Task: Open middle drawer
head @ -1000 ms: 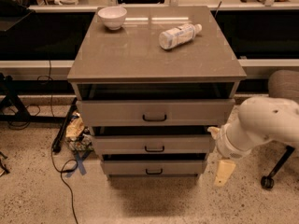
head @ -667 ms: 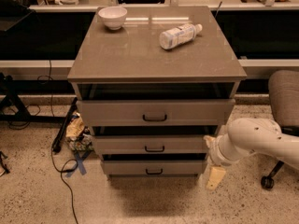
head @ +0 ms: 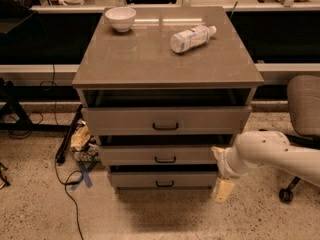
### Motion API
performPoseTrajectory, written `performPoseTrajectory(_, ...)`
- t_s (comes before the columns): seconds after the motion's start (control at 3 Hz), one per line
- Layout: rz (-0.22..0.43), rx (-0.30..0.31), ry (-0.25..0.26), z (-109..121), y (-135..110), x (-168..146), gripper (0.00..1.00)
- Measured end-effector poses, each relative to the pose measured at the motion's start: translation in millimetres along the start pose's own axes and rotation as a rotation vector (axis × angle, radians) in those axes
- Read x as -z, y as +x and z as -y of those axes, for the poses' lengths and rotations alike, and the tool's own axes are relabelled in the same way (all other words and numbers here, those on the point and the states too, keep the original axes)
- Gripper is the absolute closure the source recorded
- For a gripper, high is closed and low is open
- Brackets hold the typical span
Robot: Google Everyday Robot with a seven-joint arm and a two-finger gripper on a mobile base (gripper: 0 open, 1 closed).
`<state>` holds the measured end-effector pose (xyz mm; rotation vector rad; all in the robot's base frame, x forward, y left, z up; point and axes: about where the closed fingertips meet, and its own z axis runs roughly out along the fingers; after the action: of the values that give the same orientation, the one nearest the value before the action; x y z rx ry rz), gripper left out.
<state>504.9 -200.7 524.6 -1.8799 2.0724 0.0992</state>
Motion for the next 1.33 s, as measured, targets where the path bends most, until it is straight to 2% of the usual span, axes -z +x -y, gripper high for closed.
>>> performPoseTrajectory(0.33,0.04,0.063,0.041,15.7,-10.1,-38.4,0.0)
performPoseTrajectory(0.67,0.065,0.1,0.075,35.6,-23.2,-69.9,0.0)
performPoseTrajectory(1.0,0.084,0.09,0.115,60.4,-29.7,-90.1,0.0)
performPoseTrajectory(1.33,0.103,0.052,0.139,90.5,-26.5,-113.0,0.0)
